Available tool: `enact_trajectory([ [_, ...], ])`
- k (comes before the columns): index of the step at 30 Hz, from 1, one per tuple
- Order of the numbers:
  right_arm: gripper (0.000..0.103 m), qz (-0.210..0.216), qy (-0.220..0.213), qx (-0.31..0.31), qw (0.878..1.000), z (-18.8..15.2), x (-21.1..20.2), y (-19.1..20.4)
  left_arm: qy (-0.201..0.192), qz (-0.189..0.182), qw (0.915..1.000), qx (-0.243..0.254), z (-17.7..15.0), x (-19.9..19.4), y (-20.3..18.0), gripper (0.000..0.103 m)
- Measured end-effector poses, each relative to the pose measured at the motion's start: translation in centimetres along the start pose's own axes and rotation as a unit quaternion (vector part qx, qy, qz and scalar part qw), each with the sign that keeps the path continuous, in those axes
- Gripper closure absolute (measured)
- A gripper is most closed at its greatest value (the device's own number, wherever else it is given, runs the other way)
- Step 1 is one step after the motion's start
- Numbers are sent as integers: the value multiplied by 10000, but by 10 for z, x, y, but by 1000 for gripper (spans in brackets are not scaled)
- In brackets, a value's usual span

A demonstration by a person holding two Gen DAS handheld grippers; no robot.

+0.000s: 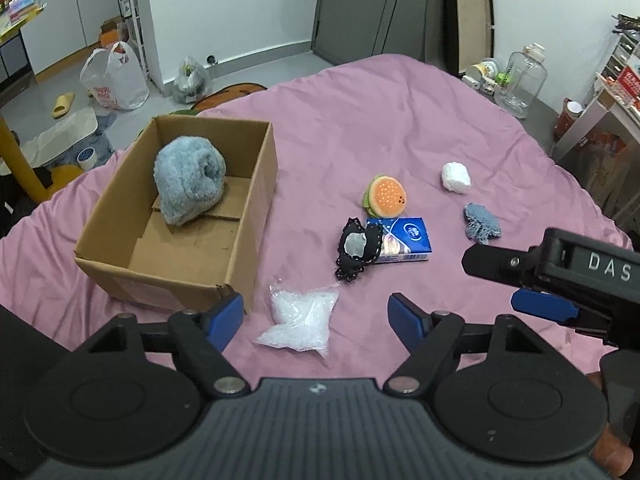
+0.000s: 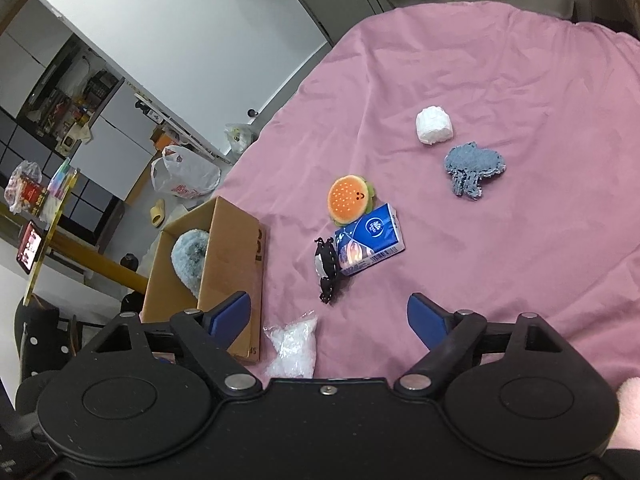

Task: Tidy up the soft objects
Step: 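Withdraw the left gripper and move it toward the plastic bag of filling, then grasp the clear plastic bag with the left gripper while the right gripper grasps the black lace item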

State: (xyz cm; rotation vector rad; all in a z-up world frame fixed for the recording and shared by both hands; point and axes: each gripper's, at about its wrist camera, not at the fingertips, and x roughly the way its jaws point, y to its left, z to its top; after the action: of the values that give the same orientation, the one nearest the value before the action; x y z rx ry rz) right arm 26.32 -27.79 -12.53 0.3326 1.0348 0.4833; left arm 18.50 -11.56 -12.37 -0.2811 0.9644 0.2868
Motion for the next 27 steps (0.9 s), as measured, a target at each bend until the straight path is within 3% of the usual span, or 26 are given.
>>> enact_trajectory([
  [13, 30, 165, 284, 243, 9992, 11, 33, -16, 446, 167, 9987, -166, -2, 50, -8, 32],
  [27, 30, 250, 565, 380, 9974, 13, 57, -28, 907, 582, 9942, -47, -11, 105, -11, 32],
])
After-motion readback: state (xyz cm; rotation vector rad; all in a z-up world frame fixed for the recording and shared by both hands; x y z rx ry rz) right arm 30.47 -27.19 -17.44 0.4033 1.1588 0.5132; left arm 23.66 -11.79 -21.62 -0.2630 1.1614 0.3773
